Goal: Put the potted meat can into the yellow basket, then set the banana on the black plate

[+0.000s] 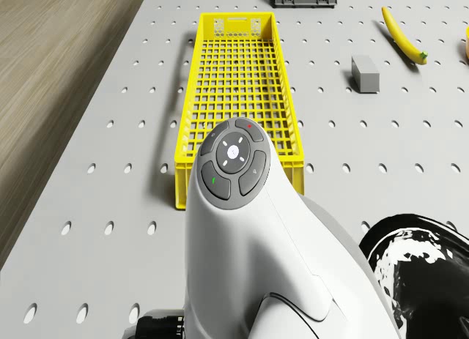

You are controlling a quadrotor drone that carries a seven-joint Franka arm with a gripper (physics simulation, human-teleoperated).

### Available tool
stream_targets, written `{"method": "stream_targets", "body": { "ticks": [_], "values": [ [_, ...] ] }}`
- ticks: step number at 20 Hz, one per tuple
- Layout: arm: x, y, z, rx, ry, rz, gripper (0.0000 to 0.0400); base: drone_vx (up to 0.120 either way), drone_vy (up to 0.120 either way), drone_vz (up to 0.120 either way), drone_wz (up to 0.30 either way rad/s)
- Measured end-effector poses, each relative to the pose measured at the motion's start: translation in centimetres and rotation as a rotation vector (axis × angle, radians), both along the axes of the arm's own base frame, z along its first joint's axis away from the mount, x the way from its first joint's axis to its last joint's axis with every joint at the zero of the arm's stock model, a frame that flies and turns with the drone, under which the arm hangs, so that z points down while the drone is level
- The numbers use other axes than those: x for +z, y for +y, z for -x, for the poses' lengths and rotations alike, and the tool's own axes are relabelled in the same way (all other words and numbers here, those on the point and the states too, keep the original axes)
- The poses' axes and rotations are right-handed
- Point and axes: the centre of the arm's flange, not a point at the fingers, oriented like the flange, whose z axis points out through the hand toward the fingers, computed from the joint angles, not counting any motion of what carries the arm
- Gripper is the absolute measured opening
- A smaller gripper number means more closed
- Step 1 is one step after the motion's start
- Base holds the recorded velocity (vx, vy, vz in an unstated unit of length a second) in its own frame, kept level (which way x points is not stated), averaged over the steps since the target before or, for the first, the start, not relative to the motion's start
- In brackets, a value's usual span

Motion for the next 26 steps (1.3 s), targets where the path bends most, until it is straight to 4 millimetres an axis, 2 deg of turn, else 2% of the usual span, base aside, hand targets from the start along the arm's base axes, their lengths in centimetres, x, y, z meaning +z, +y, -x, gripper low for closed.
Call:
{"method": "stream_targets", "body": {
  "ticks": [4, 8, 17, 24, 26],
  "values": [
    [0.0, 0.0, 0.0, 0.000, 0.000, 0.000, 0.0400, 0.100, 0.000, 0.000, 0.000],
    [0.2, 0.0, 0.0, 0.000, 0.000, 0.000, 0.0400, 0.000, 0.000, 0.000, 0.000],
    [2.7, 0.0, 0.0, 0.000, 0.000, 0.000, 0.0400, 0.000, 0.000, 0.000, 0.000],
    [3.3, 0.0, -0.9, 0.000, 0.000, 0.000, 0.0400, 0.000, 0.000, 0.000, 0.000],
    [3.3, 0.0, -1.0, 0.000, 0.000, 0.000, 0.0341, 0.000, 0.000, 0.000, 0.000]
  ]
}}
